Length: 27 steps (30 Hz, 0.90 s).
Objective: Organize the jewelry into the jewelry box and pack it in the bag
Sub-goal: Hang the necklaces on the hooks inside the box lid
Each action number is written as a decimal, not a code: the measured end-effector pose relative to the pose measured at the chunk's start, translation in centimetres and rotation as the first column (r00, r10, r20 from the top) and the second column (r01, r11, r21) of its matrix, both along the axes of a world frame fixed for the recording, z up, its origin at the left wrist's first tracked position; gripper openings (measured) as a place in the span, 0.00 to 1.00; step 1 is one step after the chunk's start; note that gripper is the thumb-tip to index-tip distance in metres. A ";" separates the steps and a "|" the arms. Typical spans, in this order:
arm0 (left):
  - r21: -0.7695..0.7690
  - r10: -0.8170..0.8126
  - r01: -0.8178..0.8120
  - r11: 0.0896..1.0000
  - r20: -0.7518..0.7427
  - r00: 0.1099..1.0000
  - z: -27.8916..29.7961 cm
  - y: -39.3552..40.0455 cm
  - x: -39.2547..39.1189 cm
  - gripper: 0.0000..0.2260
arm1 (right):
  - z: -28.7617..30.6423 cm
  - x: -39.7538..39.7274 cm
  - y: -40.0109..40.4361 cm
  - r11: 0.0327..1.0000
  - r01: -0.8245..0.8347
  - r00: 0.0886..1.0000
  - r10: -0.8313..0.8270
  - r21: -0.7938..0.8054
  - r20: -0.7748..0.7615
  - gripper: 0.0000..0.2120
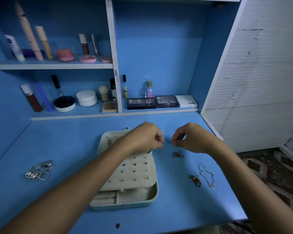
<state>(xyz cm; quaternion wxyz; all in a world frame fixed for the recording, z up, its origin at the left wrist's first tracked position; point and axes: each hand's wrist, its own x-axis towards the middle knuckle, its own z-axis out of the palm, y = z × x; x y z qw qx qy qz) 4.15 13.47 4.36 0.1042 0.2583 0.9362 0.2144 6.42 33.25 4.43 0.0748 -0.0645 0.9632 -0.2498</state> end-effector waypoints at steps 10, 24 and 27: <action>-0.076 -0.127 0.128 0.989 0.017 0.992 -0.8 4.1 -0.1 0.03 | -1.5 1.6 2.2 0.997 0.035 0.989 -0.044 0.069 0.142 0.04; -0.136 -0.144 0.142 0.980 -0.003 0.990 -1.0 5.0 0.1 0.04 | -1.9 1.7 2.4 0.996 0.048 0.988 -0.059 0.077 0.141 0.03; -0.145 -0.154 0.157 0.977 0.026 0.988 -0.9 4.9 0.1 0.04 | -1.9 1.8 2.4 0.996 0.041 0.988 -0.052 0.076 0.145 0.04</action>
